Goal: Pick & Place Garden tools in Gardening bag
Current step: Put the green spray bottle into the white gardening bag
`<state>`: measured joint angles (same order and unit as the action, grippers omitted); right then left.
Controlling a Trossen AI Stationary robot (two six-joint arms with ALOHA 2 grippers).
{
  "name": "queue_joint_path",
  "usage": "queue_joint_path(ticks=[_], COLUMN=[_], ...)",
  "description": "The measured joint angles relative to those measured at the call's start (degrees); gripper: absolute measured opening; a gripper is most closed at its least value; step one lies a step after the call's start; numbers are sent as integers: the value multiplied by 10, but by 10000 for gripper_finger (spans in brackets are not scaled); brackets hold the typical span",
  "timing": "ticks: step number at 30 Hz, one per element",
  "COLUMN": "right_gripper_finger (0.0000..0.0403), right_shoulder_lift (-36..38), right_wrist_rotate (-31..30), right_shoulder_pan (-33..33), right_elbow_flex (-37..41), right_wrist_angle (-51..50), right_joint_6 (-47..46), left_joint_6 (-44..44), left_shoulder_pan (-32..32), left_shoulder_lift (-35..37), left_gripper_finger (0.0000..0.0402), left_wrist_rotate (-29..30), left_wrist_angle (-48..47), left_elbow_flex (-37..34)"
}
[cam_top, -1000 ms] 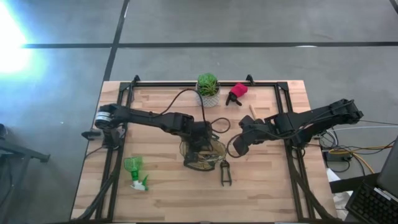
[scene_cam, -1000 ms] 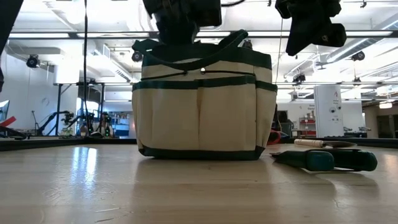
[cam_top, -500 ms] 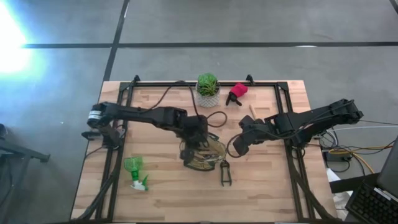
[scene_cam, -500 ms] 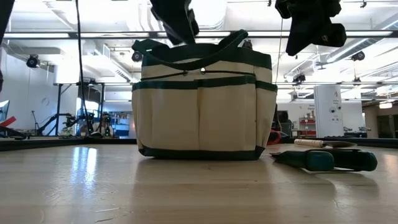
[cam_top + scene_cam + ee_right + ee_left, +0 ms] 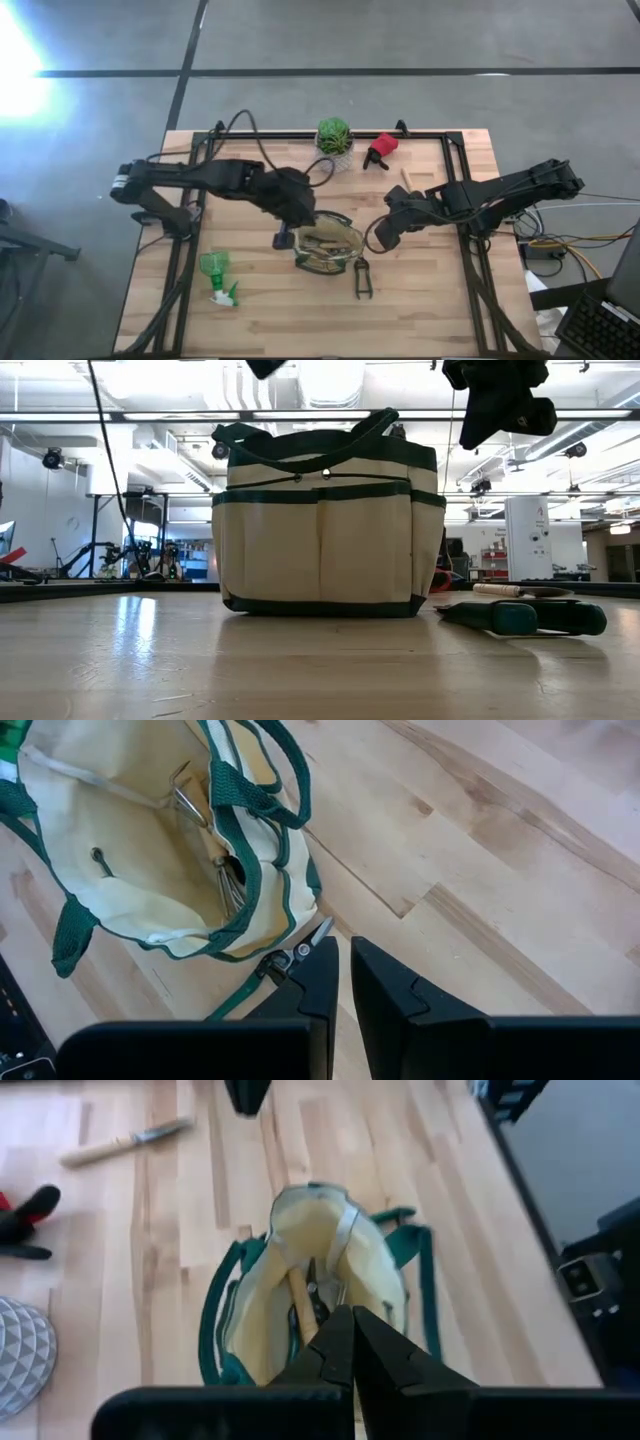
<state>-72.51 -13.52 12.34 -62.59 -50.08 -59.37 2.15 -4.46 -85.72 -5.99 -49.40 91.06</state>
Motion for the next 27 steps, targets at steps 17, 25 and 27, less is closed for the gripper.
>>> queue_joint_path(ticks=[17, 25, 27], right_gripper_finger=[27, 27, 27], right_shoulder_lift=[0, 0, 0], right_wrist_rotate=[0, 0, 0], right_shoulder_pan=[0, 0, 0], right_elbow_flex=[0, 0, 0], right_wrist_angle=[1, 1, 1], right_joint_6=[0, 0, 0], left_joint_6=[-279, -442, -500], left_shoulder_pan=[-114, -231, -265], left_shoulder_lift=[137, 165, 163], left_gripper_finger=[4, 3, 3], left_wrist_rotate=[162, 254, 286], left_wrist_angle=[33, 5, -20], left_elbow_flex=[-123, -166, -166])
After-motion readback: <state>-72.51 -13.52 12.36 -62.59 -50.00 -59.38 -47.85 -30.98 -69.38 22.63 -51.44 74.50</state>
